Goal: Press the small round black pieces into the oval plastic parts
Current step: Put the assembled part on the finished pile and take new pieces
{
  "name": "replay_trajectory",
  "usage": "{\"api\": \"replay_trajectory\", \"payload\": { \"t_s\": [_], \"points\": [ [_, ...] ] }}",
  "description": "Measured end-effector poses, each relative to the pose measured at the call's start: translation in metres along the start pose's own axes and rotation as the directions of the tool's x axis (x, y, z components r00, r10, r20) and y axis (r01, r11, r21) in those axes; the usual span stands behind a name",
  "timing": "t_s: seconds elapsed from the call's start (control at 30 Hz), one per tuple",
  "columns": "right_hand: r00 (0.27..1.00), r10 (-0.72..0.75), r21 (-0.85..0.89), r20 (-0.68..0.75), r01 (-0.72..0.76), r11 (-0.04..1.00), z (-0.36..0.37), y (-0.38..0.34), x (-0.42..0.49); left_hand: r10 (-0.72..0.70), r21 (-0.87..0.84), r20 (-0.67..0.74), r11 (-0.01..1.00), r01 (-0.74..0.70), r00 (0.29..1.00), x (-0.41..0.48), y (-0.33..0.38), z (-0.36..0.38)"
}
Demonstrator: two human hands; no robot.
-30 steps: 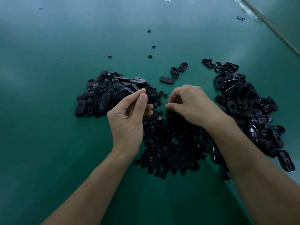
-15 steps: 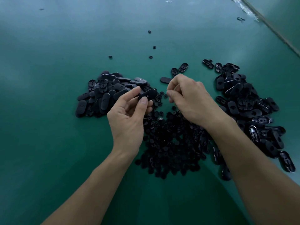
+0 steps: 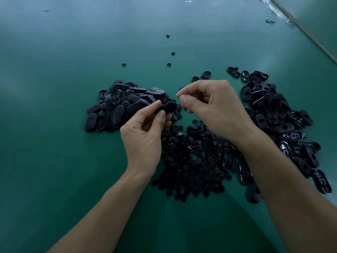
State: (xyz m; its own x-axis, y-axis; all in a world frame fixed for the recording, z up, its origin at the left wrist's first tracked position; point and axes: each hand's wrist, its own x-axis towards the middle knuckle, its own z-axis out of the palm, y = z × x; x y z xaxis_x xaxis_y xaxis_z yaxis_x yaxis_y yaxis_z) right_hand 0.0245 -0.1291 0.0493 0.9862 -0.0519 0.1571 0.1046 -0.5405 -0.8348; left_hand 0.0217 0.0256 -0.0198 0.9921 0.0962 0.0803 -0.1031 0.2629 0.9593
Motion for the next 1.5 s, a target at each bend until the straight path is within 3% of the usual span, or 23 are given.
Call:
{"api": "replay_trajectory", "payload": {
  "t_s": [0.53, 0.7, 0.97, 1.5],
  "points": [
    [0.997, 0.029, 0.067, 0.072, -0.034, 0.997, 0.010, -0.002, -0.009, 0.006, 0.072, 0.030, 0.997, -0.008, 1.000, -0.001, 0.003, -0.001],
    [0.996, 0.085, 0.019, 0.017, -0.085, 0.996, 0.014, -0.001, -0.009, 0.021, 0.099, 0.067, 0.995, -0.028, 0.998, -0.002, 0.005, 0.000],
    [0.999, 0.037, -0.068, 0.006, -0.036, 0.997, 0.017, -0.005, -0.010, 0.041, 0.115, 0.079, 0.992, -0.050, 0.996, -0.002, 0.007, 0.001],
    [0.992, 0.123, 0.017, -0.031, -0.122, 0.992, 0.027, -0.001, -0.015, 0.062, 0.167, 0.087, 0.983, -0.076, 0.994, -0.001, 0.008, -0.001]
  ]
}}
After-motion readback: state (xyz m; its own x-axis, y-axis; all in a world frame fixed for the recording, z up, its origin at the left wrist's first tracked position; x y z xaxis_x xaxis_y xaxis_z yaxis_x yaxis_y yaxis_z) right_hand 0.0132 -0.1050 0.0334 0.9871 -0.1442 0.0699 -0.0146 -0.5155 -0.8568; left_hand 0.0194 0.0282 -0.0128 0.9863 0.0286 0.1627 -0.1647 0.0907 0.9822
